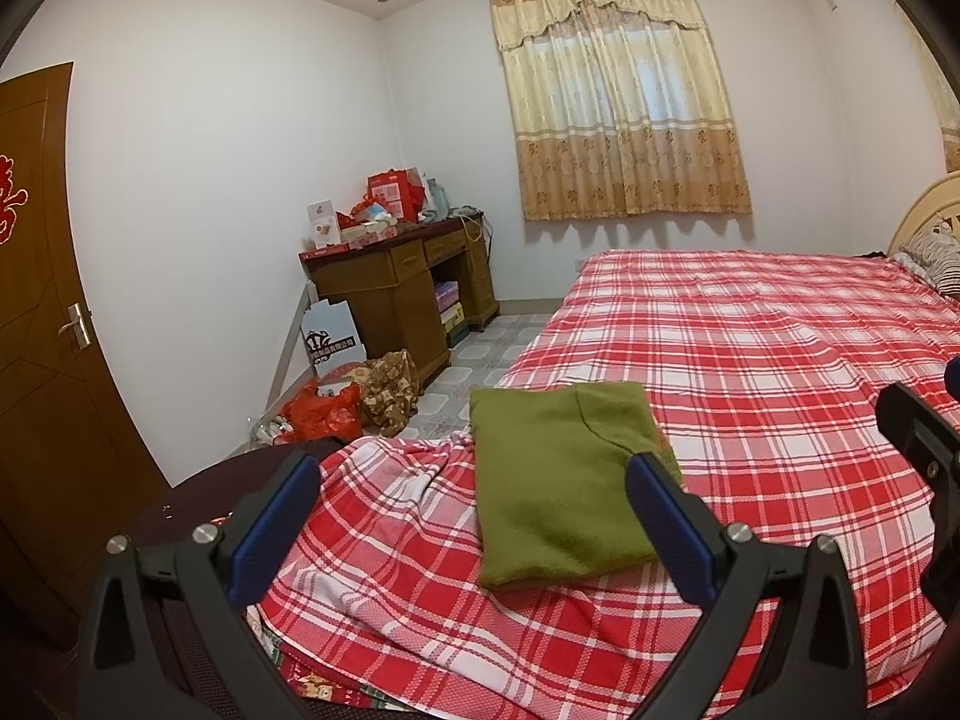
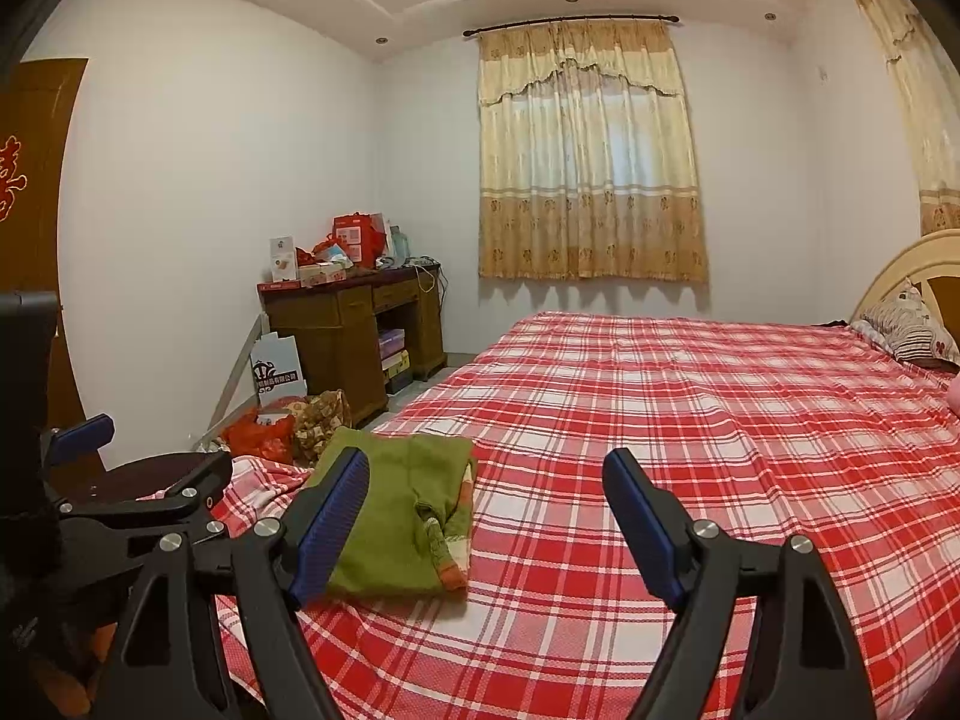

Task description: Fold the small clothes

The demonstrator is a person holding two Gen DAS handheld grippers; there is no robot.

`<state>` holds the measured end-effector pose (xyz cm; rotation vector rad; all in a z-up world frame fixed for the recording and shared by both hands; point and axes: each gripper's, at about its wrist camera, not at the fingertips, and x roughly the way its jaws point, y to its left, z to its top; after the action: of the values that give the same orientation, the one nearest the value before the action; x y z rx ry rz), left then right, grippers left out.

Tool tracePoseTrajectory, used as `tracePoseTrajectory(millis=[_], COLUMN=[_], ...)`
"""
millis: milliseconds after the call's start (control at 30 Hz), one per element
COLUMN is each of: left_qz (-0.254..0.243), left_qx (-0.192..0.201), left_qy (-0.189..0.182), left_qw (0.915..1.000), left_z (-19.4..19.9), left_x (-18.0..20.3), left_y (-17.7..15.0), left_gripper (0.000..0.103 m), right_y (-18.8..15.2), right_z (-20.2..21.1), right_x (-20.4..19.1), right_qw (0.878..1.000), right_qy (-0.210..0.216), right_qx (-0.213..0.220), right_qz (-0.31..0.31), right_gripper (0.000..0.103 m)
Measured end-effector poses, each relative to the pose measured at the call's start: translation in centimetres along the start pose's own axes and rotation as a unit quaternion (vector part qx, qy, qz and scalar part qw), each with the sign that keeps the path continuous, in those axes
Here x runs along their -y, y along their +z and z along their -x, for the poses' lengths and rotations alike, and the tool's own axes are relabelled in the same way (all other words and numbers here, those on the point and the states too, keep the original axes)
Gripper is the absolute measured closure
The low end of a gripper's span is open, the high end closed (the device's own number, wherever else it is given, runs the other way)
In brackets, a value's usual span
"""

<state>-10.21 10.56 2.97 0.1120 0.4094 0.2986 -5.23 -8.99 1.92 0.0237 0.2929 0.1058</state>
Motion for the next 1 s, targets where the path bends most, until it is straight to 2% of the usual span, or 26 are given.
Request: tracePoseTrajectory(millis=[500, 667, 867, 1000], left_qz=[0.003, -0.004, 0.034, 0.029], left_qx=[-0.011, -0.049, -0.117, -0.116], left_qy=[0.002, -0.001, 0.014, 0.027], left_qw=[0.9999, 0.9988, 0.9924, 0.9925], left_z=[-0.6, -2.7, -6.8, -7.7], left_x=[-0.2, -0.7, -3.3, -4.0], left_y=[-0.2, -0.3, -1.5, -2.0], left_gripper=[0.0, 0.0, 0.0, 0.0], right_y=[-0.2, -0.4, -1.0, -1.4], right_z=[-0.4, -0.8, -1.6, -2.3], right_x=[0.0, 0.1, 0.4, 0.5], right_qw=[1.0, 1.0, 0.999, 0.999], right_qy=[-0.001, -0.002, -0.006, -0.006], right_qx=[-0.007, -0.017, -0.029, -0.038], right_qz=[-0.003, -0.007, -0.014, -0.019], right_gripper=[0.022, 0.022, 0.022, 0.022])
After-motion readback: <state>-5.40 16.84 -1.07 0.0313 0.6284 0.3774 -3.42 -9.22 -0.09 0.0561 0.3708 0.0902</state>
